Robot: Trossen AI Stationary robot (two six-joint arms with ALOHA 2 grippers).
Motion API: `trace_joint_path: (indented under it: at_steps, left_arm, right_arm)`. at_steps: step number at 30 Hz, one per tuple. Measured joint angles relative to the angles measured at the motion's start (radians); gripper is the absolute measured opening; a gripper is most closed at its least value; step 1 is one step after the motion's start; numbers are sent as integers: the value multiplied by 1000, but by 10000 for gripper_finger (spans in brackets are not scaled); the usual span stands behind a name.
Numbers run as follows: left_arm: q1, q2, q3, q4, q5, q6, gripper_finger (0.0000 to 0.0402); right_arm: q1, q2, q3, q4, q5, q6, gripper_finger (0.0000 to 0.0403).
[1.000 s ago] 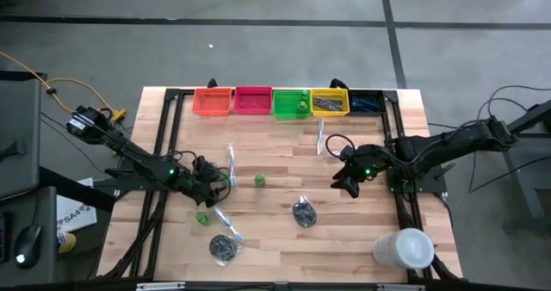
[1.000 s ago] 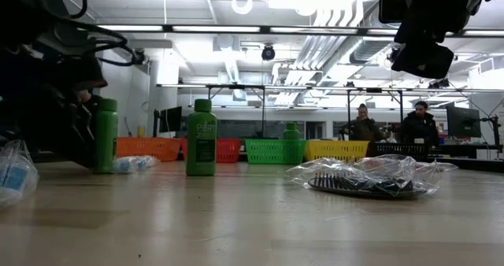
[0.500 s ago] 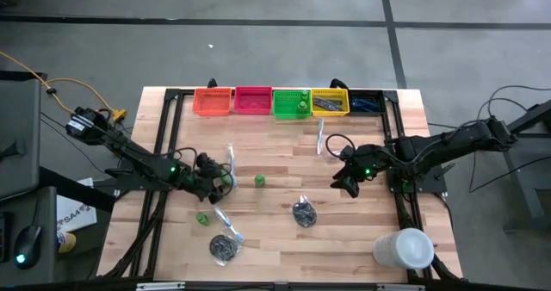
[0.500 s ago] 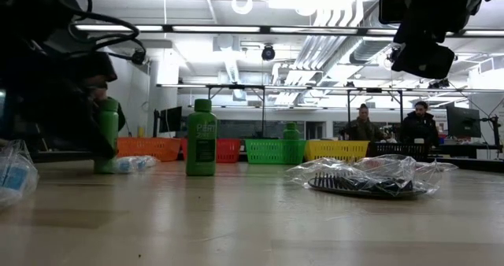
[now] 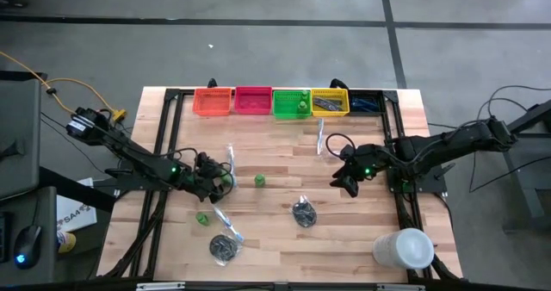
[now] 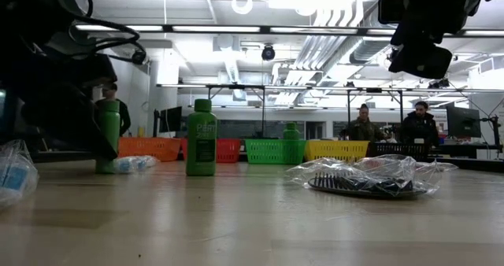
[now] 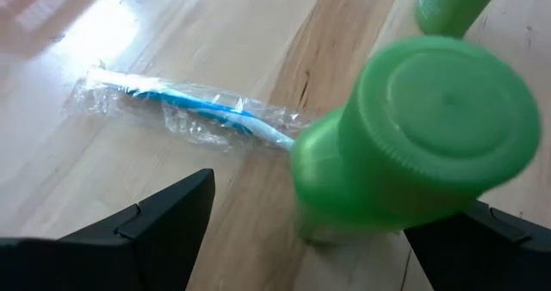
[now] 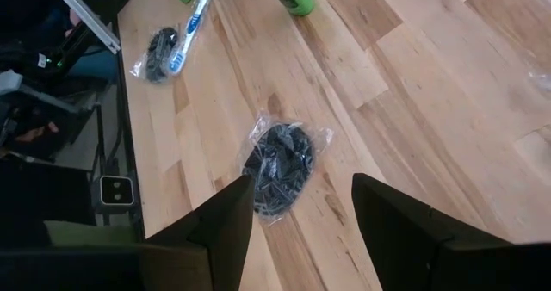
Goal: Pick & Place Travel size toiletries
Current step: Put the green shampoo into the green bin
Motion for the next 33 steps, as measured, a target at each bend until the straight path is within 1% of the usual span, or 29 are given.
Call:
trace_joint_path:
  at_steps: [8, 12, 16, 21, 30, 33]
  left_arm:
    - [0, 83, 0, 117, -13, -13, 348]
    - [0, 117, 0, 119, -12, -27, 340]
    - [0, 136, 0, 126, -5, -32, 311]
    - [0, 136, 0, 127, -23, -32, 265]
    - [0, 132, 0, 126, -8, -32, 164]
    - [0, 105, 8, 123, -4, -30, 159]
  right_arm:
    - [-24, 0, 0, 1, -5, -5, 192]
    - [-31, 0, 0, 3, -5, -8, 192]
    - [-31, 0, 0, 4, -5, -10, 192]
    - [-31, 0, 0, 4, -5, -9, 192]
    - [-31, 0, 0, 4, -5, -9, 192]
    - [-31, 0, 0, 12, -11, -9, 192]
